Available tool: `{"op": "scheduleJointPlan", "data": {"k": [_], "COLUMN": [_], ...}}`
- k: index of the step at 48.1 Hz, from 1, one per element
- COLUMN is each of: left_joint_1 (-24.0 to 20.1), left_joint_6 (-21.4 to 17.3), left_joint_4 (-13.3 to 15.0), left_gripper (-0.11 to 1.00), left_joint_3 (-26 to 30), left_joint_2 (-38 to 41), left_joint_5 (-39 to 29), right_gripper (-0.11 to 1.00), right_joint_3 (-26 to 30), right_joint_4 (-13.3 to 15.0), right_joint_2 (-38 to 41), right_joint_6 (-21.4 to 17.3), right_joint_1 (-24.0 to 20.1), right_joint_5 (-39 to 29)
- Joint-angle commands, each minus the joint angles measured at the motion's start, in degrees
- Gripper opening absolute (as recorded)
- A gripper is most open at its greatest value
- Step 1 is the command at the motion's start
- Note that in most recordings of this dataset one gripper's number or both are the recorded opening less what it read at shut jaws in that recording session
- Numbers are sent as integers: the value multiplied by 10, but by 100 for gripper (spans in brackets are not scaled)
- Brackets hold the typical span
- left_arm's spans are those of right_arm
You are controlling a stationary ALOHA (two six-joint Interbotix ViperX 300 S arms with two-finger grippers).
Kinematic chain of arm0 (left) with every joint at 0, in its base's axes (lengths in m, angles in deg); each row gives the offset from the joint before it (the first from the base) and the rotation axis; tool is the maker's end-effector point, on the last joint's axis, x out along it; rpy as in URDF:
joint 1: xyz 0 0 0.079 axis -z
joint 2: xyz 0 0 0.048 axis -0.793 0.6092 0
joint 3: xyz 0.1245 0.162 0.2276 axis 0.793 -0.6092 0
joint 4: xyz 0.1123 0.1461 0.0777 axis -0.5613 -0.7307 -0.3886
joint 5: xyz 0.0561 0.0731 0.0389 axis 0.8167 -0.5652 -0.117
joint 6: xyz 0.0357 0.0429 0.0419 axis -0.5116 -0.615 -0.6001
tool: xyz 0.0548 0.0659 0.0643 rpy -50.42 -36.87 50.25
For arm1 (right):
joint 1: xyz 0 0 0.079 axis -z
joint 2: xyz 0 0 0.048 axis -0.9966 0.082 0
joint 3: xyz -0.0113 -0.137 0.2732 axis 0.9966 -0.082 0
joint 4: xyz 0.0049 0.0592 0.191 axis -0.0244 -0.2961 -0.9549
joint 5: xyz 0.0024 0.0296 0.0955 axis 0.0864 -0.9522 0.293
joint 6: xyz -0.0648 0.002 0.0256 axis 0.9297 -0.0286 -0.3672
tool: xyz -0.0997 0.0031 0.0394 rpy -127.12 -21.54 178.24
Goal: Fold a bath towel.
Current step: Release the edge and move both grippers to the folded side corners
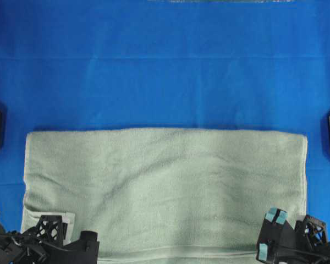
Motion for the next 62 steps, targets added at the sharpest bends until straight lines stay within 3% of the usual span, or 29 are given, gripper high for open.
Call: {"op": "scheduleJointPlan", "data": {"k": [1,5,11,14,16,22,29,33,44,52,62], "left_joint_1": [-1,-5,-22,-31,-37,-54,-98,-140,-280,-298,-354], "left_joint_6": [0,-4,-9,-12,-16,-29,-40,-41,-54,-96,-142], "left_joint_4": [-3,-3,-6,-6,-9,-33,-130,-158,-159,-159,-160], "left_gripper": [11,35,72,82,81,76,77,77,77,77,77], "left_joint_3": [7,9,13,16,17,18,-6,-41,-136,-161,-204], "left_joint_2": [-11,-15,-36,-50,-65,-112,-187,-223,-287,-287,-259], "left_joint_5": [2,-3,-26,-48,-70,-131,-208,-240,-249,-209,-119], "right_gripper": [8,11,47,63,66,57,57,57,57,57,57], "right_joint_3": [6,7,11,14,17,16,-17,-51,-127,-163,-191], "right_joint_4": [-1,2,11,25,37,76,122,138,134,99,95], "right_joint_2": [-7,-9,-24,-40,-53,-107,-172,-208,-301,-300,-258], "right_joint_6": [-1,-1,0,0,0,2,7,25,161,243,301], "right_joint_1": [-5,-4,-2,-2,0,18,76,121,250,325,381], "right_joint_5": [4,-4,-52,-81,-101,-178,-287,-312,-257,-207,-132]}}
